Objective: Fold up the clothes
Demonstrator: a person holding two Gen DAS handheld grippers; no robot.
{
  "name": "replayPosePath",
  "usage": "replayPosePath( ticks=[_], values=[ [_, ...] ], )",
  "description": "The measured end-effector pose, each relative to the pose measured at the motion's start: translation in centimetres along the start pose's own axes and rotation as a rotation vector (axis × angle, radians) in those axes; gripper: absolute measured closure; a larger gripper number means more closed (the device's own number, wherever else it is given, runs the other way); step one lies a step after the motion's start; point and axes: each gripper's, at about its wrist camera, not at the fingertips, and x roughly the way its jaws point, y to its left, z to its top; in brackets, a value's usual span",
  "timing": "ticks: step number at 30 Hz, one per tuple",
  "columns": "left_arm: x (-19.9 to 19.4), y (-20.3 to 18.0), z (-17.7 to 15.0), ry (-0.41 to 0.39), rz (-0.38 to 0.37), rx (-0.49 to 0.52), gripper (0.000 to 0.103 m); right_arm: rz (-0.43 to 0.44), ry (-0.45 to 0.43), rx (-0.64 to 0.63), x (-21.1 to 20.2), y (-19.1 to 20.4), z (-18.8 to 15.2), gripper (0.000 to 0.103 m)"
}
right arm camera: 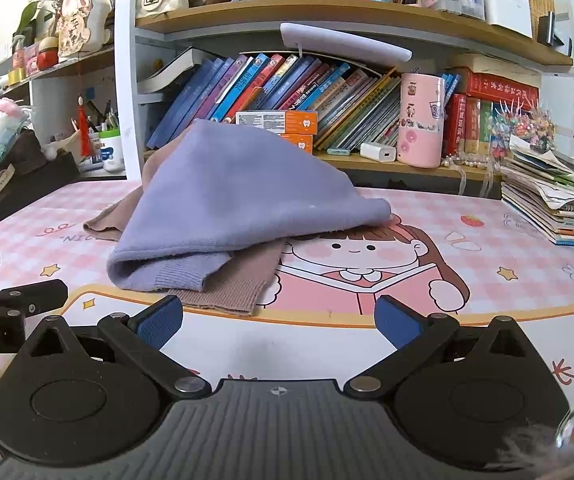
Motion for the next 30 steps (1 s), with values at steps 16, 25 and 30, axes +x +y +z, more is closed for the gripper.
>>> replayPosePath(
  ticks=[16,25,30],
  values=[
    [-0.01,0.04,0.21,-0.004,0.005,-0.006,0.0,-0.001,-0.001,-0.003,-0.02,0.02,0.02,0.0],
    [0.02,0.24,0.14,0.001,0.001,-0.019,0.0,-0.001,0.002,-0.005,-0.01,0.09,0.01,0.0],
    [0.01,0.21,0.11,0.002,-0.007,-0.013,0.0,-0.002,0.003,-0.007,-0.02,0.15,0.02,0.0]
  ],
)
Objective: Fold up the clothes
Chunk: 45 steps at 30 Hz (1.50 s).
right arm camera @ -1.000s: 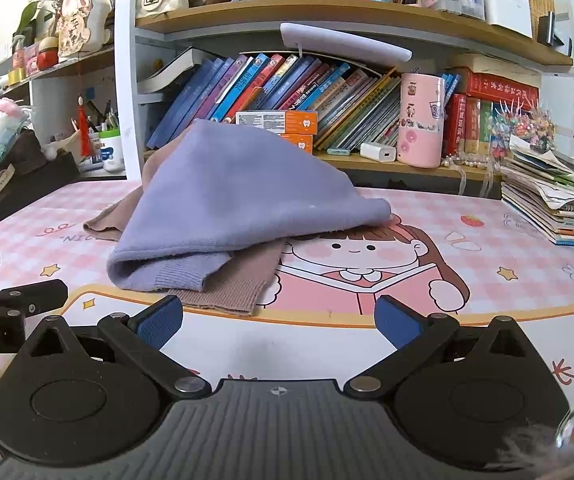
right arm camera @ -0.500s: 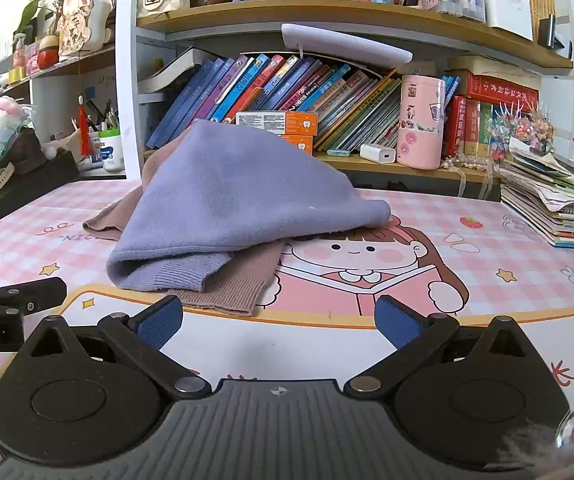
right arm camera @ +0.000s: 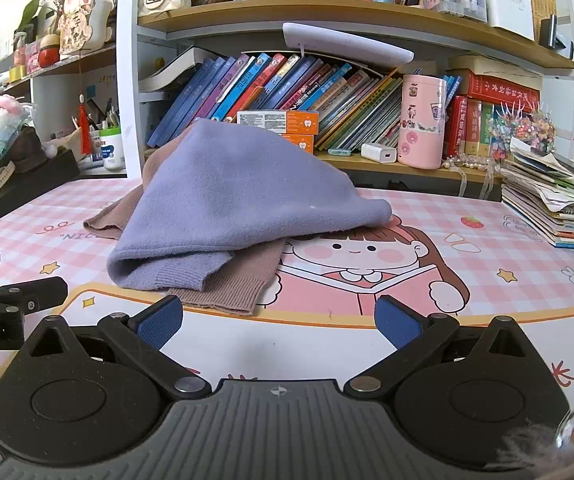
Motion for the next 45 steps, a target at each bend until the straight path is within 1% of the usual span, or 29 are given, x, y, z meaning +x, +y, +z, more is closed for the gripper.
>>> replayPosePath(
  ticks=[7,12,15,25,29,33,37,42,45],
  values=[
    [0.1,0.1,0.1,0.001,0.005,-0.012,0.0,0.001,0.001,0.002,0.0,0.0,0.0,0.0],
    [-0.2,0.2,0.1,-0.018,0.012,-0.02,0.0,0.0,0.001,0.004,0.0,0.0,0.0,0.0],
    [-0.4,0.3,0.1,-0.028,-0.002,-0.026,0.0,-0.002,0.001,-0.002,0.0,0.0,0.1,0.0],
    [-0.4,0.2,0.1,-0.032,0.017,-0.019,0.0,0.003,0.001,-0.019,0.0,0.2,0.0,0.0],
    [-0.4,0.3,0.1,-0.032,0.012,-0.025,0.0,0.012,-0.007,-0.012,-0.1,0.1,0.0,0.0],
    [-0.7,0.3,0.0,-0.053,0.006,-0.022,0.0,0.015,-0.009,-0.009,-0.1,0.1,0.0,0.0],
    [-1.4,-0.1,-0.1,-0.094,0.005,-0.003,0.0,0.018,-0.013,-0.007,-0.2,0.0,0.0,0.0],
    [-1.6,0.0,-0.1,-0.109,0.009,-0.007,0.0,0.022,-0.018,0.001,-0.3,-0.1,0.0,0.0],
    [-1.5,0.0,-0.1,-0.103,0.01,-0.01,0.0,0.024,-0.019,0.003,-0.3,-0.1,0.0,0.0]
  ],
)
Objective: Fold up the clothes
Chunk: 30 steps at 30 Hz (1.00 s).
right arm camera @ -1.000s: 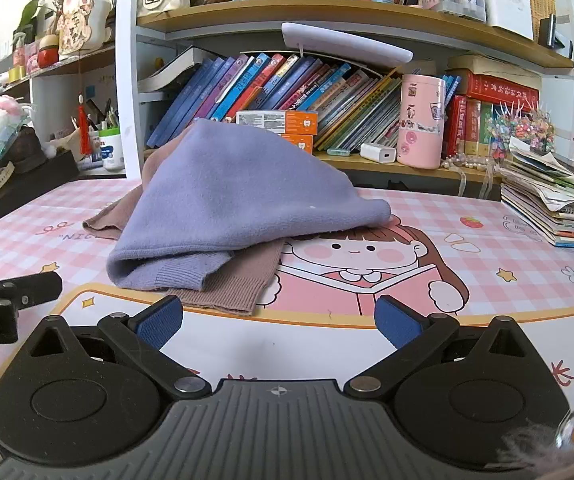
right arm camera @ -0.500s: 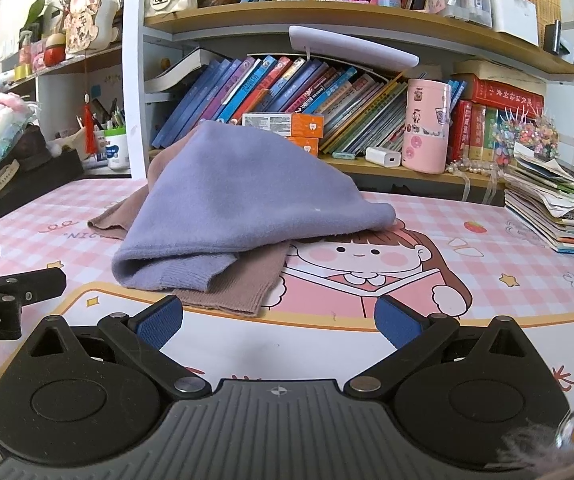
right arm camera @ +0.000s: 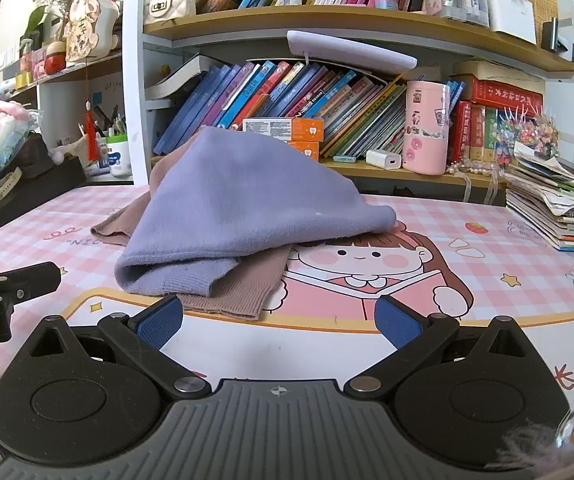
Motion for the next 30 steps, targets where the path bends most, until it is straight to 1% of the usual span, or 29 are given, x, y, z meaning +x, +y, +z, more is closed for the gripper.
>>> replayPosePath(
  ticks=[4,11,16,19,22,24,25,26,27,28,29,30],
  values=[
    [0.3,0.1,0.0,0.017,0.0,-0.002,0.0,-0.001,0.001,-0.003,0.0,0.0,0.0,0.0],
    [0.7,0.4,0.0,0.044,-0.027,-0.019,0.0,-0.003,-0.001,0.001,0.0,0.0,0.0,0.0],
    [0.5,-0.5,-0.1,0.034,-0.074,0.035,0.0,0.007,-0.004,0.014,-0.1,-0.2,0.0,0.0],
    [1.0,-1.2,0.1,0.048,-0.115,0.102,0.0,0.069,-0.008,0.057,0.0,-0.9,0.1,0.0],
    [2.0,-2.4,0.8,0.041,-0.122,0.209,0.003,0.166,0.025,0.146,1.2,-2.3,0.8,0.003],
    [3.3,-3.3,1.5,0.036,-0.112,0.272,0.008,0.217,0.058,0.232,2.9,-3.6,1.6,0.003],
    [3.9,-3.6,1.8,0.035,-0.105,0.296,0.009,0.239,0.077,0.283,3.9,-4.3,2.0,0.007],
    [4.7,-3.9,2.1,0.041,-0.097,0.312,0.011,0.257,0.096,0.337,4.9,-5.1,2.3,0.016],
    [5.7,-4.1,2.3,0.057,-0.091,0.326,0.014,0.277,0.116,0.391,5.9,-5.8,2.6,0.021],
    [6.7,-4.2,2.5,0.08,-0.09,0.336,0.014,0.297,0.135,0.444,6.9,-6.5,2.8,0.028],
    [7.6,-4.3,2.6,0.104,-0.092,0.343,0.015,0.317,0.155,0.498,7.9,-7.1,3.0,0.032],
    [8.4,-4.3,2.6,0.125,-0.092,0.35,0.015,0.337,0.174,0.552,8.8,-7.8,3.2,0.033]
  ],
)
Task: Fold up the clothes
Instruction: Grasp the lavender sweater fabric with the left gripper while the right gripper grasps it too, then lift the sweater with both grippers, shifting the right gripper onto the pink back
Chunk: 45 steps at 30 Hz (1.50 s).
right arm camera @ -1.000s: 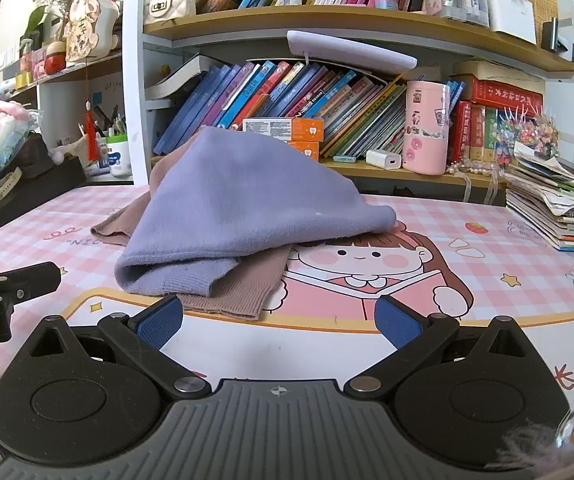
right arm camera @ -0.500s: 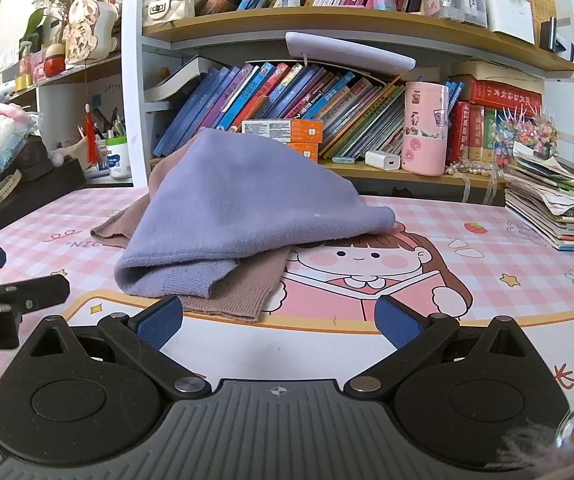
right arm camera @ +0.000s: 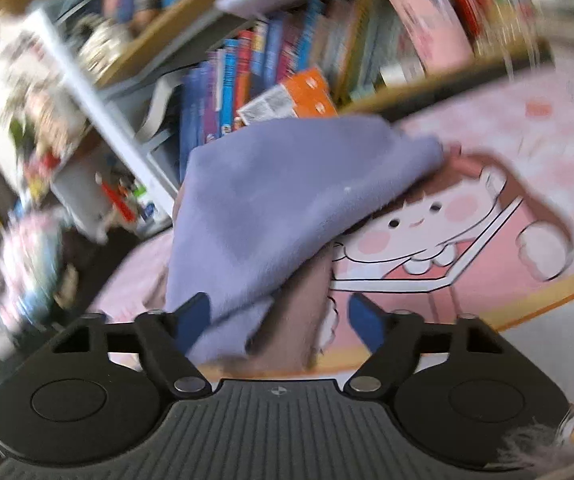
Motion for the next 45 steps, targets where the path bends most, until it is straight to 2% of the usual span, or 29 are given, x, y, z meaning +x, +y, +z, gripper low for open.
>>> replayPosePath(
  ticks=[1,4,5,6,7,9,12,14,15,17,19,22,25,29,31,32,34,36,38,40,42,44,45],
  values=[
    [0.7,0.1,0.2,0.015,0.0,0.009,0.017,0.014,0.012,0.042,0.6,-0.5,0.6,0.033],
    [2.5,0.6,0.6,0.038,-0.019,-0.004,0.044,0.044,0.043,0.149,2.4,-2.0,1.9,0.033],
    [2.6,0.6,0.7,0.036,-0.04,-0.021,0.065,0.051,0.053,0.191,3.0,-2.6,2.3,0.033],
    [2.6,0.6,0.8,0.034,-0.061,-0.037,0.076,0.057,0.063,0.232,3.7,-3.1,2.7,0.035],
    [2.7,0.7,0.8,0.032,-0.082,-0.054,0.08,0.065,0.066,0.263,4.3,-3.5,3.1,0.038],
    [1.5,0.4,1.0,-0.006,-0.128,-0.055,0.088,0.079,0.06,0.313,5.1,-4.0,3.8,0.038],
    [-2.2,0.5,1.5,-0.084,-0.215,-0.066,0.09,0.093,0.031,0.384,5.8,-5.0,4.5,0.042],
    [-4.7,1.0,1.6,-0.121,-0.255,-0.092,0.091,0.1,0.008,0.435,5.8,-6.1,4.4,0.057],
    [-5.8,1.2,1.6,-0.137,-0.276,-0.105,0.091,0.105,0.001,0.465,5.6,-6.7,4.3,0.062],
    [-7.3,1.3,1.3,-0.142,-0.303,-0.121,0.091,0.131,-0.01,0.542,5.0,-8.2,3.8,0.085],
    [-8.0,1.2,0.8,-0.128,-0.31,-0.13,0.091,0.184,-0.029,0.586,4.2,-9.0,3.6,0.09],
    [-8.7,1.3,0.7,-0.124,-0.354,-0.157,0.091,0.305,-0.134,0.562,0.6,-8.3,4.2,0.091],
    [-11.5,2.2,2.1,-0.249,-0.491,-0.196,0.092,0.457,-0.276,0.454,-4.4,-5.5,6.7,0.091],
    [-18.1,4.4,4.0,-0.566,-0.675,-0.216,0.092,0.716,-0.434,0.16,-11.2,1.5,11.9,0.091],
    [-20.8,6.1,4.3,-0.706,-0.755,-0.254,0.092,0.808,-0.482,0.041,-13.1,4.9,13.6,0.091],
    [-21.5,7.0,4.3,-0.754,-0.788,-0.282,0.092,0.848,-0.502,-0.013,-13.9,6.5,14.5,0.091],
    [-21.6,8.4,4.0,-0.774,-0.815,-0.347,0.092,0.847,-0.51,-0.104,-14.1,9.5,15.2,0.091],
    [-19.7,9.2,2.6,-0.696,-0.791,-0.417,0.092,0.776,-0.463,-0.151,-11.9,11.3,14.9,0.091],
    [-17.2,9.7,1.0,-0.584,-0.743,-0.476,0.092,0.635,-0.365,-0.178,-7.8,11.8,13.7,0.091],
    [-14.2,9.6,-1.4,-0.426,-0.644,-0.52,0.088,0.479,-0.251,-0.21,-2.7,11.5,11.7,0.091],
    [-11.0,9.7,-4.1,-0.249,-0.501,-0.557,0.087,0.319,-0.129,-0.229,3.1,10.1,9.3,0.091],
    [-9.3,10.2,-6.4,-0.14,-0.388,-0.583,0.086,0.213,-0.019,-0.224,8.1,8.5,7.0,0.091],
    [-9.0,10.8,-7.1,-0.119,-0.357,-0.596,0.084,0.175,0.032,-0.217,10.0,7.9,6.1,0.091]
  ],
)
